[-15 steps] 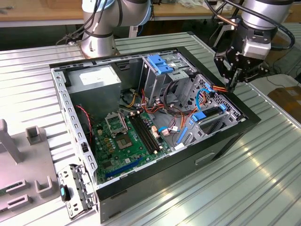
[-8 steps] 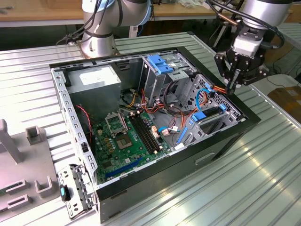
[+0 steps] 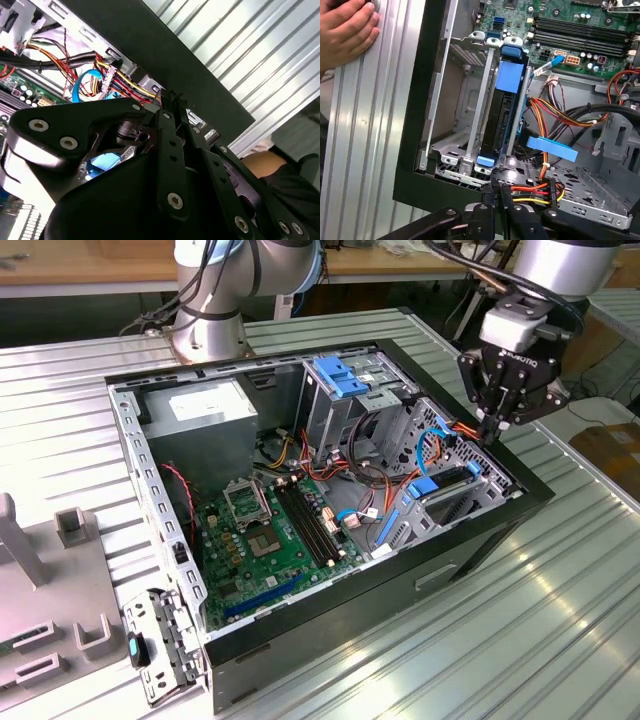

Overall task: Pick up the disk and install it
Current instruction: 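Insert the first disk wire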

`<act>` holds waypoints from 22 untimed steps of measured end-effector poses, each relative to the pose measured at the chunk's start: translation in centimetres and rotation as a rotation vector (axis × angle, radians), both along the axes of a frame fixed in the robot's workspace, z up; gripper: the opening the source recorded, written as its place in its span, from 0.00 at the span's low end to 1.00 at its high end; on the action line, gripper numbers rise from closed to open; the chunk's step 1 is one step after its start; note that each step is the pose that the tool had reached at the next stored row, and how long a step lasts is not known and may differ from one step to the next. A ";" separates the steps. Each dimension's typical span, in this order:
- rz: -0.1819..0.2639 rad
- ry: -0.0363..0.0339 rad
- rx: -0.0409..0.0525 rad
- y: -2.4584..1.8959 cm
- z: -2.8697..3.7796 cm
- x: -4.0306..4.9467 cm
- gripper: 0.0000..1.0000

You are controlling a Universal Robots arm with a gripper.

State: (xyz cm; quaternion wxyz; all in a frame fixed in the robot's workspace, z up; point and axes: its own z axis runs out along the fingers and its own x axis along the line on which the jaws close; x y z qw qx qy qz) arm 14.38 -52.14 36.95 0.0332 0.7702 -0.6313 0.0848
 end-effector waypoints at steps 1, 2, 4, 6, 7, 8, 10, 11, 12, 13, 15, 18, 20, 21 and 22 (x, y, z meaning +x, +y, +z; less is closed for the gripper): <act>-0.034 0.0000 0.0001 0.00 -0.02 0.00 0.17; -0.056 -0.0001 0.0001 0.00 -0.02 0.00 0.17; -0.091 0.0000 -0.0002 0.00 -0.05 0.00 0.17; -0.123 0.0000 -0.0003 0.00 -0.08 0.00 0.17; -0.133 -0.0001 -0.0005 0.00 -0.11 -0.07 0.17; -0.135 0.0000 -0.0004 0.00 -0.12 -0.23 0.17; -0.136 0.0000 -0.0006 0.00 -0.13 -1.18 0.17; -0.137 0.0000 -0.0001 0.00 -0.15 -1.74 0.17; -0.138 0.0005 0.0066 -0.01 -0.15 -1.96 0.17; -0.139 0.0016 0.0246 0.00 -0.15 -2.14 0.17; -0.145 0.0036 0.0538 -0.14 -0.25 -2.18 0.17; -0.158 0.0033 0.0544 -0.57 -0.46 -2.18 0.17; -0.166 0.0035 0.0593 -0.67 -0.51 -2.21 0.17; -0.167 0.0037 0.0619 -0.71 -0.52 -2.24 0.17; -0.167 0.0040 0.0656 -0.76 -0.53 -2.27 0.17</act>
